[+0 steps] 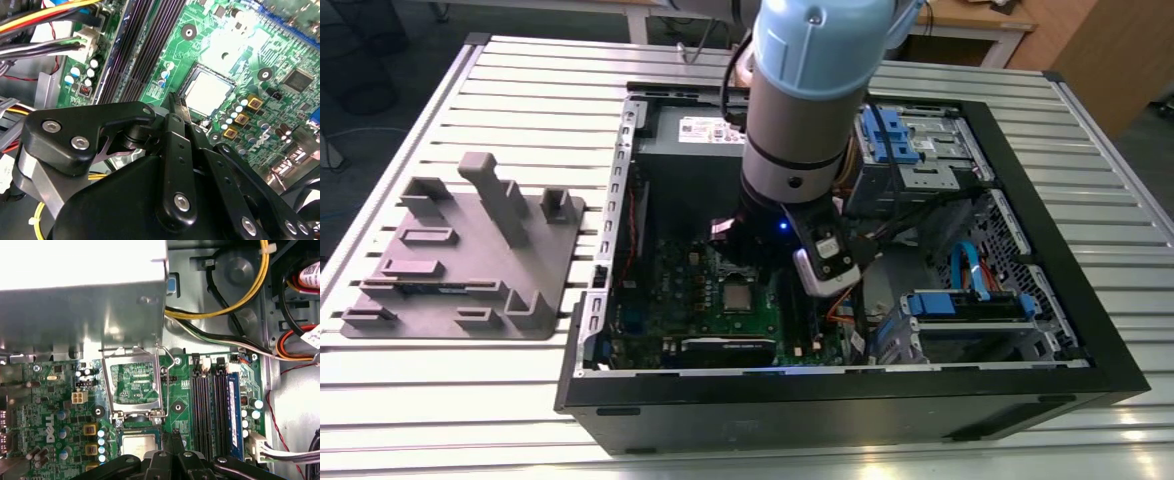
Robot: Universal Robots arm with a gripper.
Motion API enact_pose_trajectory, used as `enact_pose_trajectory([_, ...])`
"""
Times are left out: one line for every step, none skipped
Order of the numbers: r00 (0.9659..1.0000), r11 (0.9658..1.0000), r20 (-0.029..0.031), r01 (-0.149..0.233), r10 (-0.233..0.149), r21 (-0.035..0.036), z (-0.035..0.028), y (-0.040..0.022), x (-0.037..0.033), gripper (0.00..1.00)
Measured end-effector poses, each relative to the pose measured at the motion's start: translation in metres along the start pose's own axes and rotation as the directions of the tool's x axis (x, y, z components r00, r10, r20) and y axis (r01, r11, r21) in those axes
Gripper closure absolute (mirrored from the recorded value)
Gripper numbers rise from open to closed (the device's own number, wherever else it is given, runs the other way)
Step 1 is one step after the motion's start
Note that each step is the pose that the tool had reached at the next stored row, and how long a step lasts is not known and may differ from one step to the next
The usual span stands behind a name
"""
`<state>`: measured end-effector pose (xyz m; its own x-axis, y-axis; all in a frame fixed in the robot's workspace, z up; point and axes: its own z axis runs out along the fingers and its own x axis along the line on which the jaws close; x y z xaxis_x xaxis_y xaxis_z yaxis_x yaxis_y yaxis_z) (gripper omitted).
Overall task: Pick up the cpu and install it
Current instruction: 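Close the cpu cover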
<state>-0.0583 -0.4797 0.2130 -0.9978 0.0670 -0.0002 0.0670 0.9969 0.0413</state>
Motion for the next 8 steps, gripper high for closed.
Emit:
enact_pose_trajectory([1.0000, 1.0000, 0.0000, 0.000, 0.000, -0.0001, 0.0002, 0.0013, 0.0001, 0.89])
enact_pose_trajectory([1.0000, 1.0000, 0.0000, 0.000, 0.000, -0.0002, 0.0004, 0.0028, 0.0002, 0.89])
enact_pose_trajectory([1.0000, 1.0000, 0.0000, 0.000, 0.000, -0.0003, 0.0006, 0.0044, 0.0003, 0.89])
enact_pose_trajectory([1.0000, 1.0000, -0.0001, 0.000, 0.000, -0.0004, 0.0008, 0.0065, 0.0004, 0.89])
enact_pose_trajectory([1.0000, 1.0000, -0.0001, 0.000, 0.000, -0.0003, 0.0010, 0.0084, 0.0006, 0.89])
enact_pose_trajectory([1.0000, 1.0000, -0.0001, 0.000, 0.000, -0.0003, 0.0012, 0.0103, 0.0007, 0.89])
enact_pose_trajectory([1.0000, 1.0000, -0.0001, 0.000, 0.000, -0.0005, 0.0014, 0.0121, 0.0008, 0.89])
enact_pose_trajectory([1.0000, 1.0000, -0.0001, 0.000, 0.000, -0.0005, 0.0016, 0.0140, 0.0009, 0.89])
